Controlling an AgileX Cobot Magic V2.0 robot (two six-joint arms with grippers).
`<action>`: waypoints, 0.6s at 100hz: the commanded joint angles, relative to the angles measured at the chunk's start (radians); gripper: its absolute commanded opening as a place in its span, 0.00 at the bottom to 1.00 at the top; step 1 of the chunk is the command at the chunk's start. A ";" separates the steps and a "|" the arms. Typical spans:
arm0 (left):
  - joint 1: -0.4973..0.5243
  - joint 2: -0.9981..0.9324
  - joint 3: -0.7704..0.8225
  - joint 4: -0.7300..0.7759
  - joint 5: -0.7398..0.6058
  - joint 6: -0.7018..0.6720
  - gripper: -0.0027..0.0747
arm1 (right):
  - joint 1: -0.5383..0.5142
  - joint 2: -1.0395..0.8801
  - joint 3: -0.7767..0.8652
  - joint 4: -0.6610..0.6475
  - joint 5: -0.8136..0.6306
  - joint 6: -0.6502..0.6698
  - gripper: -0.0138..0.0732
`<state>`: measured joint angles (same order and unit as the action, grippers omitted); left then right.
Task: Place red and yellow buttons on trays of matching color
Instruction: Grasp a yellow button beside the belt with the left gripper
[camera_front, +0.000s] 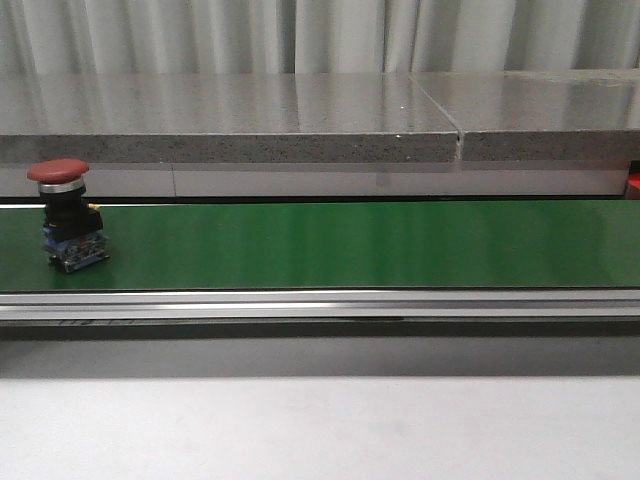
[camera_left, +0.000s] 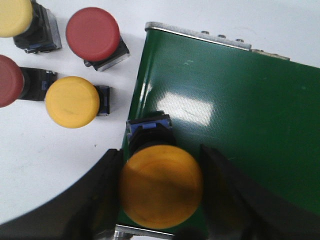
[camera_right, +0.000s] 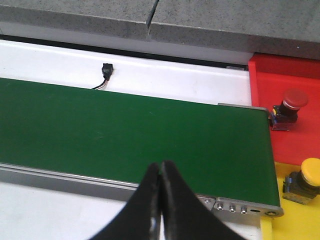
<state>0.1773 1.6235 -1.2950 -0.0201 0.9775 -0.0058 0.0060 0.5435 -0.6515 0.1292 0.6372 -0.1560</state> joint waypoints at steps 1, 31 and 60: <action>-0.007 -0.035 -0.025 -0.016 -0.029 -0.002 0.35 | 0.002 0.000 -0.027 -0.004 -0.070 -0.009 0.08; -0.007 -0.047 -0.025 -0.076 -0.074 0.026 0.72 | 0.002 0.000 -0.027 -0.004 -0.069 -0.009 0.08; -0.114 -0.210 -0.002 -0.089 -0.185 0.133 0.37 | 0.002 0.000 -0.027 -0.004 -0.069 -0.009 0.08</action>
<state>0.1042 1.5056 -1.2885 -0.0873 0.8648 0.0900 0.0060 0.5435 -0.6515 0.1292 0.6372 -0.1560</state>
